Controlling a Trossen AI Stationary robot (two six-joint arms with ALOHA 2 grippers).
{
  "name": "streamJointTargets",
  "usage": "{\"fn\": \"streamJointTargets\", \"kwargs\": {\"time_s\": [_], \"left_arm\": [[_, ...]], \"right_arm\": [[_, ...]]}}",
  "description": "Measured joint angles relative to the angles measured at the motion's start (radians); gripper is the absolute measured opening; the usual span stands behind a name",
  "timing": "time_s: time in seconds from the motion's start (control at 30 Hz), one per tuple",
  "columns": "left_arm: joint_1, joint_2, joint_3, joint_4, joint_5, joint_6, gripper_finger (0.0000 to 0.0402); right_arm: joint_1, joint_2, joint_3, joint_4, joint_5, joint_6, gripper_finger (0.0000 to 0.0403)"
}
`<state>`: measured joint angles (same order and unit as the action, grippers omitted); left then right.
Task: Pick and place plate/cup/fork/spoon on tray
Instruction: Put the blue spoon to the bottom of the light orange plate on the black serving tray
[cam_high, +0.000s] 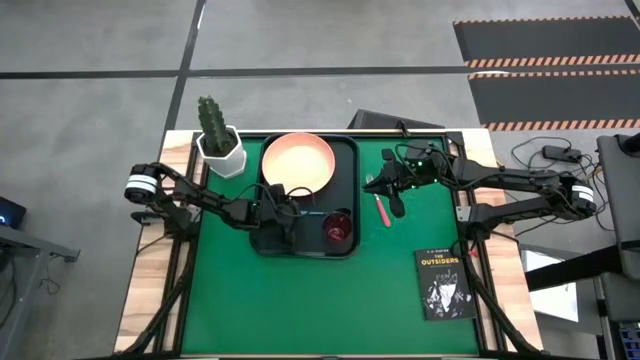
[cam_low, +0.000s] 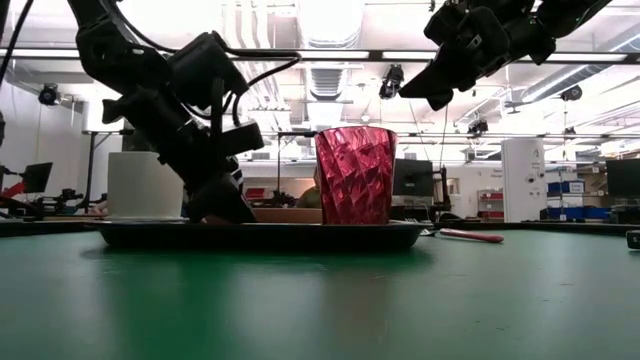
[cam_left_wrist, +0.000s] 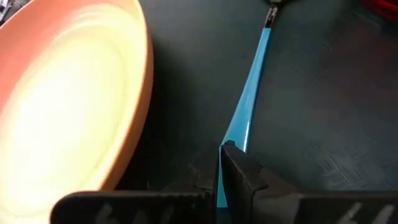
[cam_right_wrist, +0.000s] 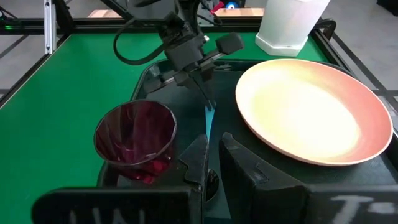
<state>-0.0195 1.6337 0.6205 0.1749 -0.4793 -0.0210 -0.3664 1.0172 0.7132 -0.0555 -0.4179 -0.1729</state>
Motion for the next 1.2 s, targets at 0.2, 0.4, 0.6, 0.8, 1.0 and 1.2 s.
{"fn": "streamJointTargets", "kwargs": {"time_s": [0.2, 0.4, 0.6, 0.8, 1.0, 1.2], "left_arm": [[0.0, 0.0, -0.006, -0.001, -0.001, -0.022, 0.0], [0.0, -0.002, -0.038, 0.009, -0.029, -0.079, 0.0], [0.0, -0.004, -0.054, 0.002, -0.084, -0.132, 0.0], [0.0, -0.004, -0.055, -0.011, -0.112, -0.161, 0.0], [0.0, -0.028, -0.055, -0.097, -0.127, -0.236, 0.0], [-0.002, -0.084, -0.06, -0.194, -0.121, -0.263, 0.0]], "right_arm": [[0.0, 0.0, -0.001, 0.0, 0.0, 0.005, 0.0028], [0.0, 0.0, -0.001, -0.004, 0.0, 0.008, 0.0028], [0.0, 0.0, -0.002, -0.019, 0.0, 0.023, 0.0028], [0.0, 0.0, -0.002, -0.027, 0.0, 0.024, 0.0028], [0.0, 0.0, -0.002, -0.07, 0.0, 0.024, 0.0028], [0.0, 0.0, -0.003, -0.092, 0.0, 0.038, 0.0028]]}}
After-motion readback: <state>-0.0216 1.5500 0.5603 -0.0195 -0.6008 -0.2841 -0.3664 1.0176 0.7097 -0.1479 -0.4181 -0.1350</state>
